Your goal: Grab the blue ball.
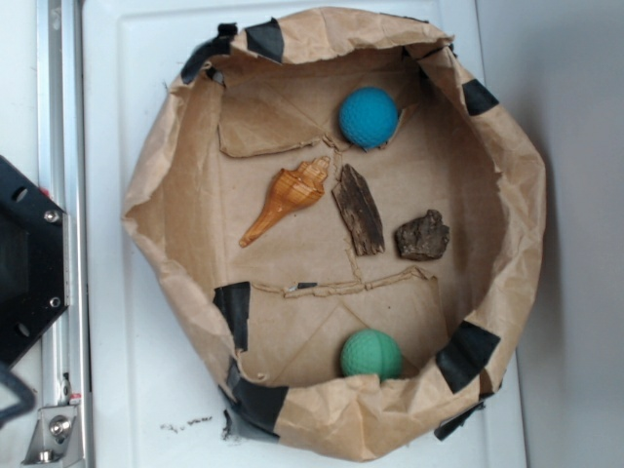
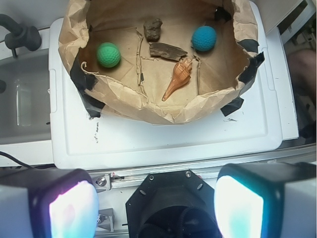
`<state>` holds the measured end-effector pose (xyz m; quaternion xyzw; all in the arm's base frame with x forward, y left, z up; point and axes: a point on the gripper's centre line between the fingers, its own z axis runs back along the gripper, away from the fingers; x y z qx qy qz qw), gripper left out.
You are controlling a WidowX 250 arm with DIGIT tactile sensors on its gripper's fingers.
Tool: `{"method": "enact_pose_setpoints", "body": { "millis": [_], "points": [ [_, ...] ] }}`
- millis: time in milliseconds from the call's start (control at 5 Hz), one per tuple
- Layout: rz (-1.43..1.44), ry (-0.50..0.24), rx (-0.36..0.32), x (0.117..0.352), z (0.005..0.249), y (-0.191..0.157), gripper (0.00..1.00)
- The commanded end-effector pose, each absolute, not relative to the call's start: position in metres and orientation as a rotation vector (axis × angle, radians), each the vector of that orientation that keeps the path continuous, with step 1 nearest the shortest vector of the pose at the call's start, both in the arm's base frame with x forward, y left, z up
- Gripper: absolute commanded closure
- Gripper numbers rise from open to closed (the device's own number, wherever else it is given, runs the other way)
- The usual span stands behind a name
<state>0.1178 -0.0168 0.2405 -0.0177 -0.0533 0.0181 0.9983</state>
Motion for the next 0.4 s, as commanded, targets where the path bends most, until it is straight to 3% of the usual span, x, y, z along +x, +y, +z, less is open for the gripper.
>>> {"method": "enact_pose_setpoints", "body": {
  "millis": [0,200],
  "points": [
    [0.036,-0.107,-0.035,0.118,0.241,-0.017,0.00],
    [0.086,-0.072,0.003,0.168,0.218,-0.026,0.00]
  ]
}}
